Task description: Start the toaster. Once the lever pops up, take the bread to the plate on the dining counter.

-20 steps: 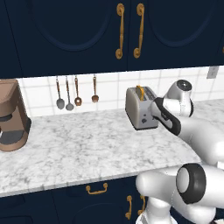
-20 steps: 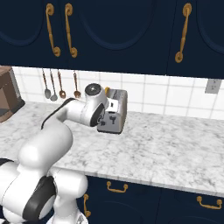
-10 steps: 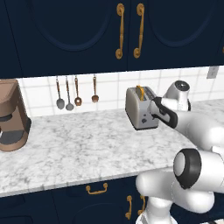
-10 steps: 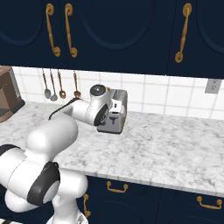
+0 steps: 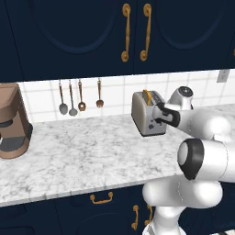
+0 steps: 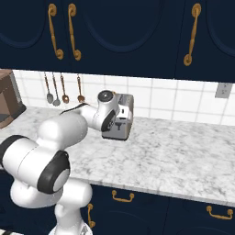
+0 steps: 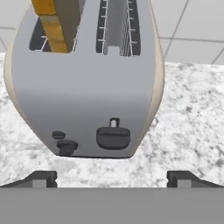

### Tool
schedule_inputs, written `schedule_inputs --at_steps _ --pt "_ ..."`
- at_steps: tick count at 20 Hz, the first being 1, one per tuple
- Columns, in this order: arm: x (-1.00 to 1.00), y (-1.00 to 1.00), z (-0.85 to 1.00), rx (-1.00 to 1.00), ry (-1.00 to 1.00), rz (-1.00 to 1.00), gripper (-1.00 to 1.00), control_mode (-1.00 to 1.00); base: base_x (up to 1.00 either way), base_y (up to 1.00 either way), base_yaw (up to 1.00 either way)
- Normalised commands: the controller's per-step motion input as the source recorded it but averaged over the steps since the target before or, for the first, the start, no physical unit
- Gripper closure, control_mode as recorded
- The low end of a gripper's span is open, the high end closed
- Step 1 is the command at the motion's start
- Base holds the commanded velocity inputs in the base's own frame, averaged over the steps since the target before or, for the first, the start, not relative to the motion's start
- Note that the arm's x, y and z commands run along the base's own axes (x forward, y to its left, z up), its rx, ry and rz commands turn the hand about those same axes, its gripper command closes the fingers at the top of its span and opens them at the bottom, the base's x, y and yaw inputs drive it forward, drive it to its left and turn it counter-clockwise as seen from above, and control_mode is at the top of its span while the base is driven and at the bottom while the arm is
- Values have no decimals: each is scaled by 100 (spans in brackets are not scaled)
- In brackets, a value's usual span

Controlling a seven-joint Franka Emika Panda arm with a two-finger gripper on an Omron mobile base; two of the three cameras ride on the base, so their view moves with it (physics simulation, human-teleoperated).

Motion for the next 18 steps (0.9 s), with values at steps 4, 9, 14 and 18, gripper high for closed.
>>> schedule_inputs --at_steps 4,9,14,18 --pt "15 -4 -24 0 0 0 -100 -100 0 0 0" --pt "12 -8 -6 7 0 0 -100 -100 0 0 0" --pt "22 -6 -4 0 0 0 -100 -100 0 0 0" --pt "19 -9 -8 0 0 0 -100 -100 0 0 0"
